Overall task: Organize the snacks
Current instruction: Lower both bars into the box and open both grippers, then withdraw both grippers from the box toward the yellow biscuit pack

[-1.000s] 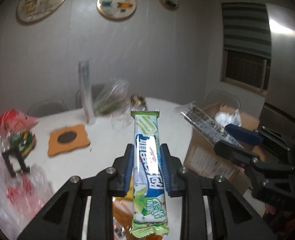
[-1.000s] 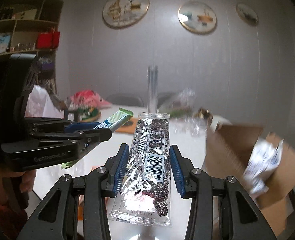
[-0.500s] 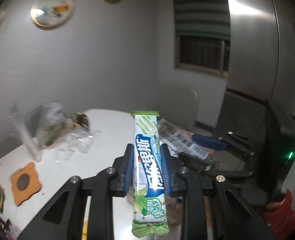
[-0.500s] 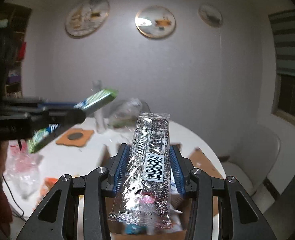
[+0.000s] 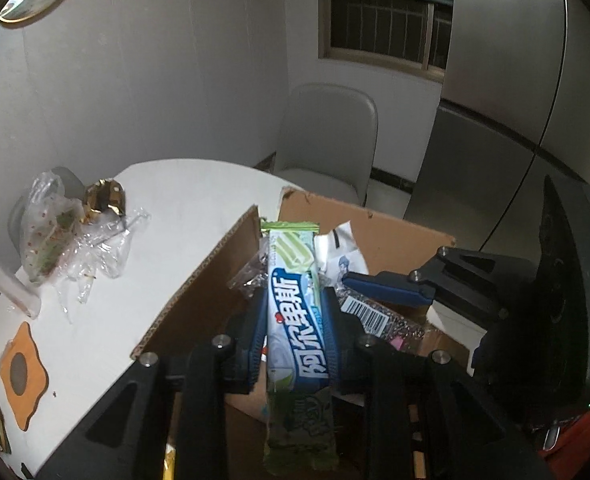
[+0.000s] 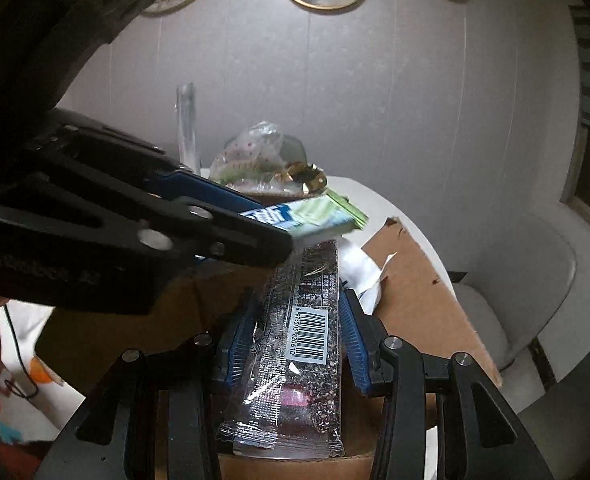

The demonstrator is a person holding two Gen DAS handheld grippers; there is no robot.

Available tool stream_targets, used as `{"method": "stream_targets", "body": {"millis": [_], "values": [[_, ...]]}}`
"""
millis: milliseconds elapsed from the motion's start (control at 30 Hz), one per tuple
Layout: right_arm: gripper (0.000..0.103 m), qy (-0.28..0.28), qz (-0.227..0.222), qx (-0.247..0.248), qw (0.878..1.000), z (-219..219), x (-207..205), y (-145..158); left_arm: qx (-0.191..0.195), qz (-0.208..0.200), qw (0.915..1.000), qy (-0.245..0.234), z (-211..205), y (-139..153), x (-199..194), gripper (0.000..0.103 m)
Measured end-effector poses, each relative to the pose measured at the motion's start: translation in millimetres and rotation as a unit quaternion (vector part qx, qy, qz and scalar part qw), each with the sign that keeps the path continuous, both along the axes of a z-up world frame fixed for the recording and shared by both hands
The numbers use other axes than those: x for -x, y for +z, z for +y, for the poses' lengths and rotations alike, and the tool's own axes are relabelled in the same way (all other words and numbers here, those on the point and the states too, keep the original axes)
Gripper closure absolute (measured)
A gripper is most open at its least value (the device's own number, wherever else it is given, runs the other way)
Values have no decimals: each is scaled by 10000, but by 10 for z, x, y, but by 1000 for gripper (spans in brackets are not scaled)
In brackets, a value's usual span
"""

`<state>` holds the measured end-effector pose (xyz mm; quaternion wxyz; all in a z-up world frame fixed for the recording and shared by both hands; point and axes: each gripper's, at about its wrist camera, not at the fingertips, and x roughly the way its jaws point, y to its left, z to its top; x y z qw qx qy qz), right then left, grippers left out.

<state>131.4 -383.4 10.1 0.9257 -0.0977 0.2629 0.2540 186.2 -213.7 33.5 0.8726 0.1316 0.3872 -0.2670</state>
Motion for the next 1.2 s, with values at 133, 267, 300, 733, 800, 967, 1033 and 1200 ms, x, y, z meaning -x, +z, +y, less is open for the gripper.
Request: {"method": "stream_targets", "body": {"millis": [133, 267, 300, 733, 800, 967, 1033, 1200], "values": [[65, 6, 8, 214, 9998, 138, -85, -69, -111, 64, 9999, 39, 36, -88, -63, 79], [61, 43, 61, 167, 9998, 164, -100, -46, -174, 79, 9998, 96, 38, -153, -88, 62], [58, 56, 75, 179, 9998, 163, -103, -51, -185, 29, 9997, 127, 47, -155, -92, 52], [38, 171, -111, 387, 9990, 307, 60, 0, 112, -380, 9987, 310, 325, 118, 150, 24], [38, 136, -192, 360, 9991, 298, 132, 69, 241, -476, 9980, 352, 422, 225, 255, 19], [37, 257, -401, 133, 9988, 322, 403, 288, 600, -724, 9937, 609, 825, 515, 599, 18], [37, 296, -552, 65, 9980, 390, 538, 382, 696, -844, 9907, 804, 1048, 612, 740, 17], [37, 646, -1029, -11, 9926, 700, 907, 623, 853, -1088, 9806, 1391, 1647, 679, 1084, 16]]}}
